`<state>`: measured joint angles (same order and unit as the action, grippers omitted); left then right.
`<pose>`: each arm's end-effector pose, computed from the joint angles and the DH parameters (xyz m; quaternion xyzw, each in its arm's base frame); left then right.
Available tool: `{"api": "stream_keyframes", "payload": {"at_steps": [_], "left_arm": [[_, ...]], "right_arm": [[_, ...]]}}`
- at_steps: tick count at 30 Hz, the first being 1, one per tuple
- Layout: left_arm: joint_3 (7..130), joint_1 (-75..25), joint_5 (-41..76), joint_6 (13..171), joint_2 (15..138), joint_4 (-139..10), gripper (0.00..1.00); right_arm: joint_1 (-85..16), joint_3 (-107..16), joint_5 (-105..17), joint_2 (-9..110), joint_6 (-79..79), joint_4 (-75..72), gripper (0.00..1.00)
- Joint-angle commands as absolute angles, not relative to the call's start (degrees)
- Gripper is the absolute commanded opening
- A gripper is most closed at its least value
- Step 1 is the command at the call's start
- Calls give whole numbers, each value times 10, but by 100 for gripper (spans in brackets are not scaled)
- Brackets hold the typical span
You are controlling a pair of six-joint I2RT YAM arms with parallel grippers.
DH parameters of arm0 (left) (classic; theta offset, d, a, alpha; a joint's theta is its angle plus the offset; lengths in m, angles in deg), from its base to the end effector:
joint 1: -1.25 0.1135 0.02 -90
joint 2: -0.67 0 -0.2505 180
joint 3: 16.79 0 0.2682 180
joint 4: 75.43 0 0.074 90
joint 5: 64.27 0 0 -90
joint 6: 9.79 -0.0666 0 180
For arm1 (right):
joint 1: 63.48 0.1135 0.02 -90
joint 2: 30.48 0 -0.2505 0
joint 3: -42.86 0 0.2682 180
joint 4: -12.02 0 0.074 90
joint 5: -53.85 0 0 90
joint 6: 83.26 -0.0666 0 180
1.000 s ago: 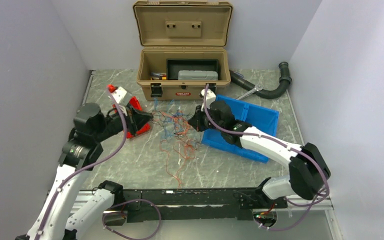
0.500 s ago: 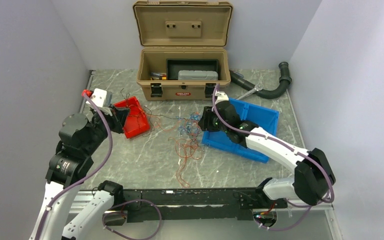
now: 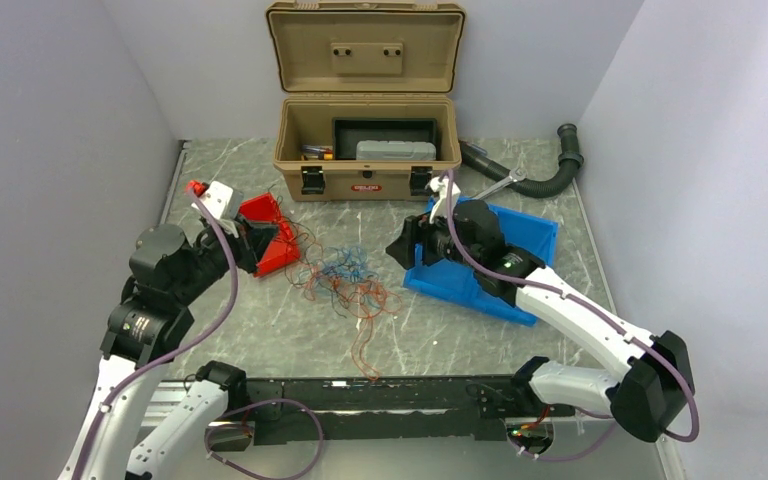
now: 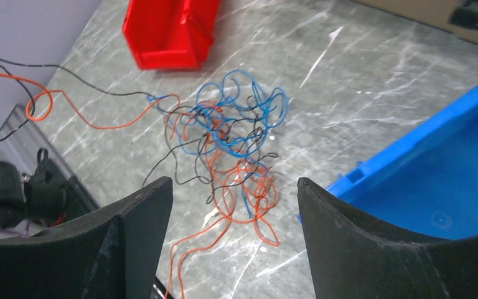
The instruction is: Untangle the cables
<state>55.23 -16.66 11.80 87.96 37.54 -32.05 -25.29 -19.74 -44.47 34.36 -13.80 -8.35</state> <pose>0.1626 -0.0694 0.3984 0.1455 0.7405 -0.2337 0.6131 0.2382 0.1996 0.2760 -0.1671 0.8138 0.3239 0.4526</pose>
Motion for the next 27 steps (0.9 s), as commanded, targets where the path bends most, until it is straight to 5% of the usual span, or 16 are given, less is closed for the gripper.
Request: {"api": "stream_keyframes", "payload": {"at_steps": [1,10,20,27], "left_arm": [[551,-164,58,865,364,-361,1],[546,-164,-43,862,363,-382,1],[547,-164,-111,848,374,-369,0],[544,-164,-116,852,374,-379,0]], "right_arm": [[-241,-215,-529,365,-108,-56,75],[-126,-210,-521,414,-36,65,73],[-119,-209,-578,394,-28,141,71],[-116,-245,-624,428,-24,137,56]]}}
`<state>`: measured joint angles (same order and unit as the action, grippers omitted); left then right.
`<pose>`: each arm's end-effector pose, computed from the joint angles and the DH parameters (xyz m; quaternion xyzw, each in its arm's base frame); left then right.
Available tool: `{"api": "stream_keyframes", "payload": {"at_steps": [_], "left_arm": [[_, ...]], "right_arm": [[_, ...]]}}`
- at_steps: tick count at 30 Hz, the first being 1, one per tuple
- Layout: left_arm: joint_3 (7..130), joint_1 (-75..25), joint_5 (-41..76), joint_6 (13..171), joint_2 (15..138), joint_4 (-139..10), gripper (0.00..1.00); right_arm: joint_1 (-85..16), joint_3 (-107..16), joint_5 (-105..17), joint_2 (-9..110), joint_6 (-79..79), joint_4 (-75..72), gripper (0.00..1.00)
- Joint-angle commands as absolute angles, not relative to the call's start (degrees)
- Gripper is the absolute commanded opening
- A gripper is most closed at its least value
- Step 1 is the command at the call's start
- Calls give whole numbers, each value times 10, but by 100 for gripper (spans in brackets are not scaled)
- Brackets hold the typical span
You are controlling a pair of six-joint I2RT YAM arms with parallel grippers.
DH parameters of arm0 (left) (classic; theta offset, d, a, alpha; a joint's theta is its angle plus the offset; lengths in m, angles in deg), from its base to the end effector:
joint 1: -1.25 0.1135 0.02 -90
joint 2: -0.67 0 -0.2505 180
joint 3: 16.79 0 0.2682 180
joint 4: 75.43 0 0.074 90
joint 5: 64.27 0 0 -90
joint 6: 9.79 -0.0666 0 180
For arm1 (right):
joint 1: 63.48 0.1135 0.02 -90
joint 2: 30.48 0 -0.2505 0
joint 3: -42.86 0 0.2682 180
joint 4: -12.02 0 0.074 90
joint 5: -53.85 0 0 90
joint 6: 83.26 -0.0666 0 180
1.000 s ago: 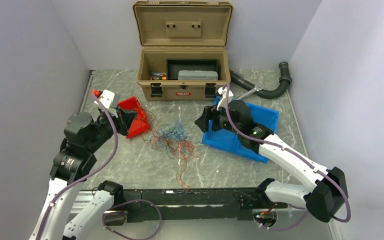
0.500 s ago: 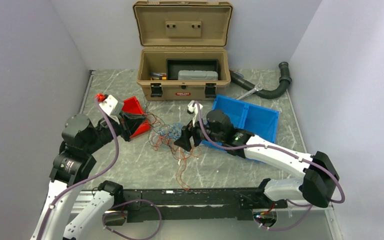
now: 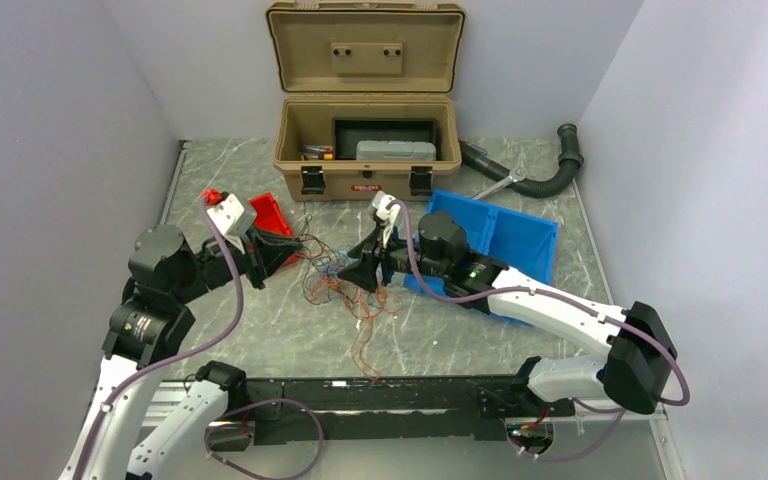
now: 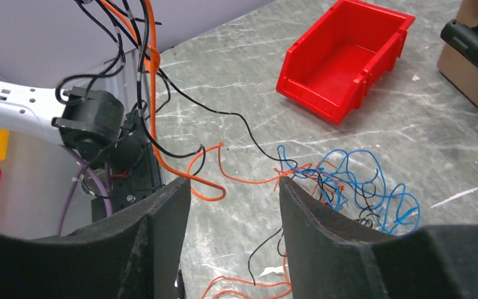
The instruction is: Untangle the cables
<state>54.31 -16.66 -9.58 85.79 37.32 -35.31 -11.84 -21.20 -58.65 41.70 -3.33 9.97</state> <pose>0.1479 -0.0883 0.4021 0.2783 0.6804 -0.3503 0.5805 0.1924 0.2842 0.2902 -0.3840 0.6589 0.4512 0.4635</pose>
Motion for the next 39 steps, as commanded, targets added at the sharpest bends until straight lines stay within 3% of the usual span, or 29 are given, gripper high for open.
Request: {"api": "stream_keyframes", "payload": {"at_steps": [1,2,6,9,10,13,15,16,28,35,39], "left_arm": [[545,-164,-117,852,375,-378,0],[546,-164,-117,851,376,-376,0],[547,-164,-88,849,380,-368,1],[545,-164,-16,863,385,-354,9],[544,-164,10,865,389,-347,17],[554,-164,103,883,420,-303,76],[564,-164,135,891,441,-278,93],[566,-164,133,892,448,-273,96],[501,-164,-86,919,417,-437,96],[478,-164,-91,953,409,-540,91],[490,-164,-102,965,425,-576,82]], "right_arm": [[-116,-247,-621,431,-26,139,52],[-116,-250,-620,434,-27,139,50],[-116,-268,-627,442,-30,122,10],[-115,-273,-601,441,-36,105,1],[-115,-276,-568,441,-40,93,0],[-116,-294,-490,446,-52,45,0],[-117,-315,-456,446,-55,-3,0],[-116,-326,-443,445,-57,-28,0],[-117,-476,-447,421,-48,-171,0],[-117,-533,-479,435,-38,-227,0],[-117,-534,-497,437,-36,-234,0]]}}
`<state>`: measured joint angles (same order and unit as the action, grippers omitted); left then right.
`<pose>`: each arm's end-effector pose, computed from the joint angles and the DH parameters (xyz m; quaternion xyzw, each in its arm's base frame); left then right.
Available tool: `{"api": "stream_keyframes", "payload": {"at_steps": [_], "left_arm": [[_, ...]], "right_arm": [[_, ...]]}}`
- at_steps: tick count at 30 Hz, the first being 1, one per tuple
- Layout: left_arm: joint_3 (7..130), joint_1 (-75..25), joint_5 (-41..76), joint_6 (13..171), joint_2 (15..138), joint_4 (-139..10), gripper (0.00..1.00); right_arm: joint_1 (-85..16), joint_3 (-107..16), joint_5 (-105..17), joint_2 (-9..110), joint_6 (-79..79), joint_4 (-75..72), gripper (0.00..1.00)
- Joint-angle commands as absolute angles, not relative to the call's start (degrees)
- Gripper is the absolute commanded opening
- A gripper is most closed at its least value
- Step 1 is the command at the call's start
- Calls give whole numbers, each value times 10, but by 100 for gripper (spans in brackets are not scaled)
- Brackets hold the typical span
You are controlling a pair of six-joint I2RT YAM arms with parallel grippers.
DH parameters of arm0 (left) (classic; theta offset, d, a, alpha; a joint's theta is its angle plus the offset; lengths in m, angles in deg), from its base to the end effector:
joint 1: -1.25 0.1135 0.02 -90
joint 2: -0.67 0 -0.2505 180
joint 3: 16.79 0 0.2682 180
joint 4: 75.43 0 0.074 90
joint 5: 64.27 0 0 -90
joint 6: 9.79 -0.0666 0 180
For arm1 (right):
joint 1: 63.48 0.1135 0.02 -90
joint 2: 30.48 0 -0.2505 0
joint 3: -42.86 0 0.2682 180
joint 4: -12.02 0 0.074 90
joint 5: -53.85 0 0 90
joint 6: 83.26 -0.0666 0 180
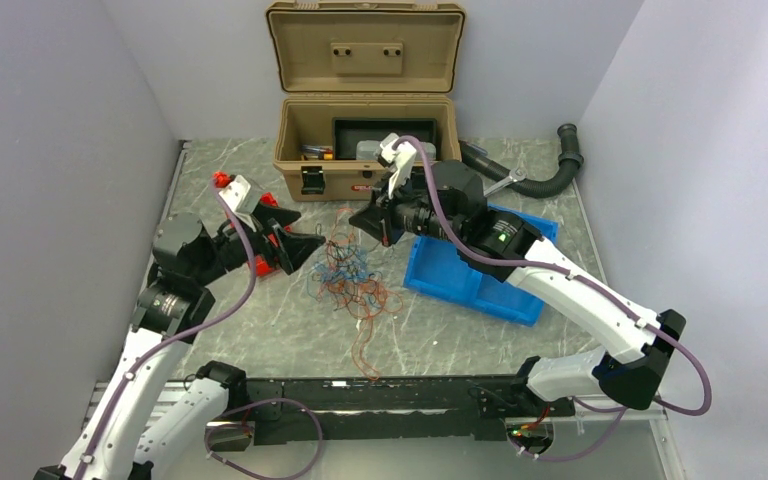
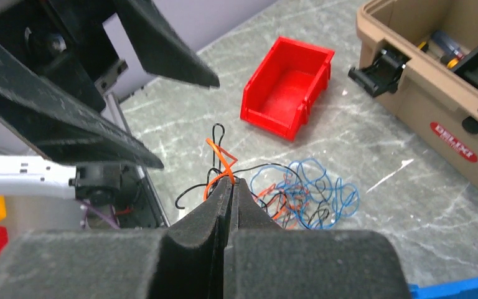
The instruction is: Untangle the cables
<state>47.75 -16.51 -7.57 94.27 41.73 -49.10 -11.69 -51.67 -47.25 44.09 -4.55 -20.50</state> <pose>0.1856 -0.0978 0.3785 0.2198 0.6874 -0.3807 0.5782 0.2011 0.2762 0.4162 -0.3255 0.7076 0.3900 0.4911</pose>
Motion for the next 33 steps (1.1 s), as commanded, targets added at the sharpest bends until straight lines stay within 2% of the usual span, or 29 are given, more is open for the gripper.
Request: {"api": "stream_keyframes", "payload": {"at_steps": [1,8,16,22,27,33], "left_arm": [[493,-164,-109,970,430,-590,81],[503,-180,-149,988,469,-640,56],[521,-248,-108,938,491,-601,53],[518,-257,-34,931,505,-581,38],[478,-258,10,947,531,-615,32],[409,-273,-8,978,575,-678,33]], "right_arm": [[-117,-534,-500,437,-36,-236,0],[-117,-531,-512,445,-38,-236,0],[-117,-525,-520,449,-41,-229,0],[-117,-532,-531,447,-45,-227,0],[-117,-538,-540,431,-52,-218,0],[-120,-581,-508,425,-47,-221,0]]}}
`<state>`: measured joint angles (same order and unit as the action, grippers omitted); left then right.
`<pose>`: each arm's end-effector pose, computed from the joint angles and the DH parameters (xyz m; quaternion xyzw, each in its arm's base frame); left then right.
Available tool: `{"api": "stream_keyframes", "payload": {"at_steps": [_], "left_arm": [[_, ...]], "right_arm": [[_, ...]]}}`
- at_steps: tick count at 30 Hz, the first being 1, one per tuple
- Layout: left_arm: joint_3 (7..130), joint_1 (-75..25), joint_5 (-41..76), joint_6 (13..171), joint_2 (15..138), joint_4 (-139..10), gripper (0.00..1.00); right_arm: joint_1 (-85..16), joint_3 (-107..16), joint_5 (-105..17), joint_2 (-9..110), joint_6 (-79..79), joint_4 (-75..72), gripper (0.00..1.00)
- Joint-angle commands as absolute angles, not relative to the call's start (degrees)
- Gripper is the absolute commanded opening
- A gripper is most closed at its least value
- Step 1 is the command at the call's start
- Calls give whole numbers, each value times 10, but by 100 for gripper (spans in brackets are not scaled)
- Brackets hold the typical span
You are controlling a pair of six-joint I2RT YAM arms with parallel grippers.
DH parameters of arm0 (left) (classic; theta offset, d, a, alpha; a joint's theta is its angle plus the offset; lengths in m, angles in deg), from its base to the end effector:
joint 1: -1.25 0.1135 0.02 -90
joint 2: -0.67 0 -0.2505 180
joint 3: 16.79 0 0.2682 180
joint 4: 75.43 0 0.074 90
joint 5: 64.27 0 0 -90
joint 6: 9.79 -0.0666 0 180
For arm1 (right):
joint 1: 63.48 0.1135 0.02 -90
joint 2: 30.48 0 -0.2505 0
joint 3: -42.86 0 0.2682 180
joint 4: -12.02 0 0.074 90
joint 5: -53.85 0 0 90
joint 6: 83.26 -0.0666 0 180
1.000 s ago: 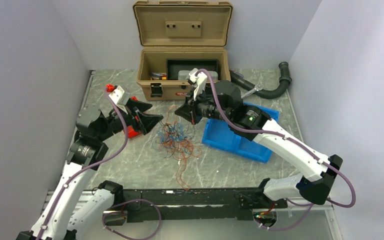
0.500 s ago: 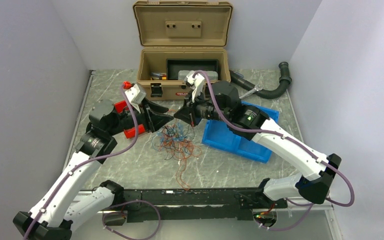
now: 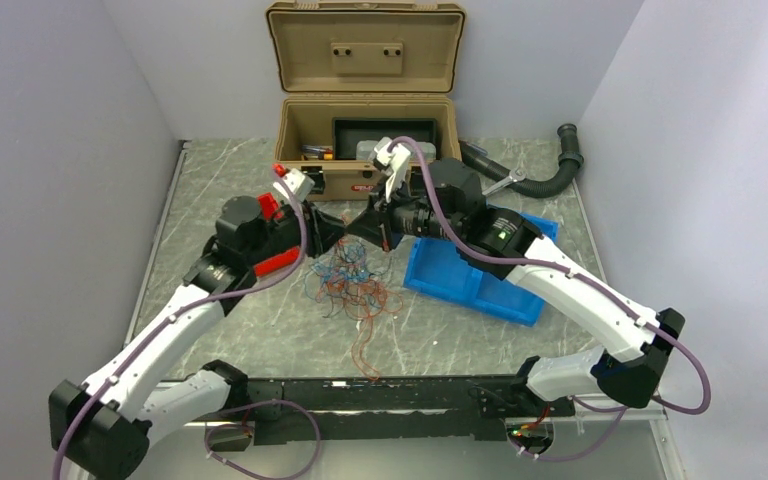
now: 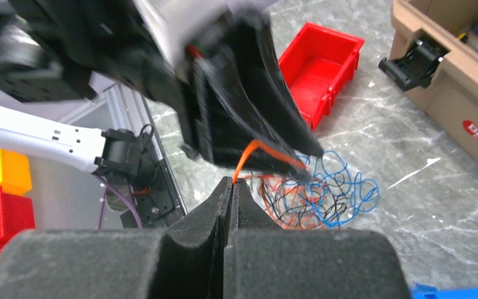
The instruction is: Untangle the cables
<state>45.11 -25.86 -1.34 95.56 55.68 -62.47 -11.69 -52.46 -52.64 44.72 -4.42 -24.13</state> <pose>0.2311 -0.1524 0.3368 0.2297 0.7031 -0.3976 0.5430 0.1957 0.2791 0.4099 -0.3554 0.7114 0.4086 0.4480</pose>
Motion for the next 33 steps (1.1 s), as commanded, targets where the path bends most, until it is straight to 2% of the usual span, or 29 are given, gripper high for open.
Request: {"api": "stream_keyframes", "payload": {"at_steps": [1,3,8,12,21,33], "left_arm": [[392,-279,-9,980,576,-686,34],[353,-295,-11,984,575,-708,36],[295,-307,59,977,600,-686,29],[263,-307,60,986,638,-707,30],[245,-306,90,1019,713,-728,27],[228,-306,95,1028,713,-733,27]], "right_arm": [[-121,-591,-500,427,-45,-225,0],[-124,-608,-493,431,-41,-231,0],[-135,-637,-472,428,-39,-229,0],[-157,-694,-440,431,-44,-237,0],[-192,-803,-315,436,-35,-236,0],[-203,-919,-195,461,18,-226,0]]}}
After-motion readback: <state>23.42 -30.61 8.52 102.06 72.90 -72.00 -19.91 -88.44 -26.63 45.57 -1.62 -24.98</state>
